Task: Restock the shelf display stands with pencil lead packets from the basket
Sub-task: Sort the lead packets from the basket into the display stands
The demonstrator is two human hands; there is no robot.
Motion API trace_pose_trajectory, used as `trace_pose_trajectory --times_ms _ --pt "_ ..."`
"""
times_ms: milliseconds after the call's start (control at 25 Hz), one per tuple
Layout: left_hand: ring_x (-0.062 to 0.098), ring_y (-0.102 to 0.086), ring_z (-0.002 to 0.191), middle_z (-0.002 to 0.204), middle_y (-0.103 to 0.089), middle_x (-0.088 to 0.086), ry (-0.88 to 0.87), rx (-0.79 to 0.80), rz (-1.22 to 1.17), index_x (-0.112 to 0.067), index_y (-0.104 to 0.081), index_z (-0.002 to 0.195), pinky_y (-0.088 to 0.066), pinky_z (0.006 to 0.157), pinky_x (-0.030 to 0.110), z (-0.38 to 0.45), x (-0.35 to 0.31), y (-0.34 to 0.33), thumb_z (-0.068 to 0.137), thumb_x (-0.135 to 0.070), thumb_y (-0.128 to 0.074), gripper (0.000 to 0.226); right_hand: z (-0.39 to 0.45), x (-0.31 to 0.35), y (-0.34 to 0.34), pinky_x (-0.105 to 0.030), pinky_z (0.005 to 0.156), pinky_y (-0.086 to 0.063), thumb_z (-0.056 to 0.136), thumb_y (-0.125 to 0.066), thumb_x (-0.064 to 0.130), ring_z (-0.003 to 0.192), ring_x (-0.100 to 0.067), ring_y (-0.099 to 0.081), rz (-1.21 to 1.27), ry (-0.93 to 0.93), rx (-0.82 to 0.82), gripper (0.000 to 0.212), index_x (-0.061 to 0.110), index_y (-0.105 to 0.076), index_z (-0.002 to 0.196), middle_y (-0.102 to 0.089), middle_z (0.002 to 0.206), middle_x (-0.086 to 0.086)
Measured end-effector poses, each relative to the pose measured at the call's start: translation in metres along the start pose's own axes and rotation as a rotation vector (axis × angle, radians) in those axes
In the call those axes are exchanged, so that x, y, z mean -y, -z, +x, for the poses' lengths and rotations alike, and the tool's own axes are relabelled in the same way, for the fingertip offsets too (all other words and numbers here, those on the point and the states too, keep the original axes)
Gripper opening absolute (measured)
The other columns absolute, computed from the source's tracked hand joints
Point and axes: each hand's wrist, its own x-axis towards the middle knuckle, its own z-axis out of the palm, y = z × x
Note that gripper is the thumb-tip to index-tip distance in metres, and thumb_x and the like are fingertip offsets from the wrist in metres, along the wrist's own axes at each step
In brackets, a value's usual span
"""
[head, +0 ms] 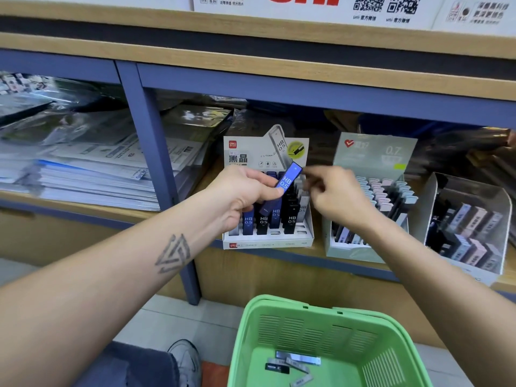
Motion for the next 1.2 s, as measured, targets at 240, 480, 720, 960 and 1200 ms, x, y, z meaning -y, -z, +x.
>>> trace_pose_trajectory --times_ms 240,480,720,960,1200 --pt "0.015 -0.066 0.073 0.077 -0.073 0.004 -0.180 0.003 0.106 -0.013 -0.077 0.085 -0.054 0.067 0.023 0.002 0.004 0.001 0.072 -0.001 -0.085 0.019 -0.002 0.028 0.012 -0.028 0.068 -0.057 0.090 -0.070 -0.002 0.073 -0.023 -0.067 0.718 -0.028 0.020 0.014 0.009 -0.072 0.099 -0.072 0.085 -0.022" --pt "0.027 -0.059 0.114 0.121 -0.068 0.001 -0.546 0.052 1.110 -0.021 -0.067 0.122 -0.053 0.091 0.040 0.007 0.012 0.008 0.085 -0.013 -0.056 0.041 -0.004 0.014 -0.010 -0.023 0.078 -0.053 0.087 -0.077 0.010 0.083 -0.010 -0.067 0.158 0.095 -0.008 0.015 0.023 -0.075 0.095 -0.072 0.086 0.006" --pt "0.024 -0.037 0.141 0.156 -0.036 0.001 -0.531 0.282 1.397 -0.020 -0.030 0.155 -0.041 0.109 0.041 0.008 0.021 0.018 0.090 -0.010 -0.051 0.069 -0.013 0.011 -0.031 -0.025 0.072 -0.053 0.084 -0.079 0.009 0.078 -0.010 -0.065 0.232 0.106 -0.106 0.014 0.019 -0.069 0.086 -0.068 0.078 0.011" --pt "0.023 -0.038 0.140 0.155 -0.038 0.006 -0.527 0.301 1.428 -0.011 -0.034 0.152 -0.039 0.111 0.037 0.007 0.019 0.018 0.089 -0.010 -0.053 0.065 -0.014 0.010 -0.035 -0.012 0.067 -0.046 0.082 -0.080 0.006 0.079 -0.006 -0.062 0.281 0.097 -0.156 0.013 0.014 -0.070 0.082 -0.069 0.079 0.007" --pt "0.024 -0.039 0.140 0.155 -0.037 0.006 -0.514 0.302 1.428 -0.011 -0.033 0.152 -0.040 0.110 0.037 0.006 0.016 0.017 0.090 -0.009 -0.054 0.066 -0.009 0.009 -0.033 -0.020 0.071 -0.052 0.081 -0.081 0.004 0.076 -0.006 -0.064 0.293 0.108 -0.064 0.016 0.014 -0.069 0.076 -0.068 0.077 0.009"
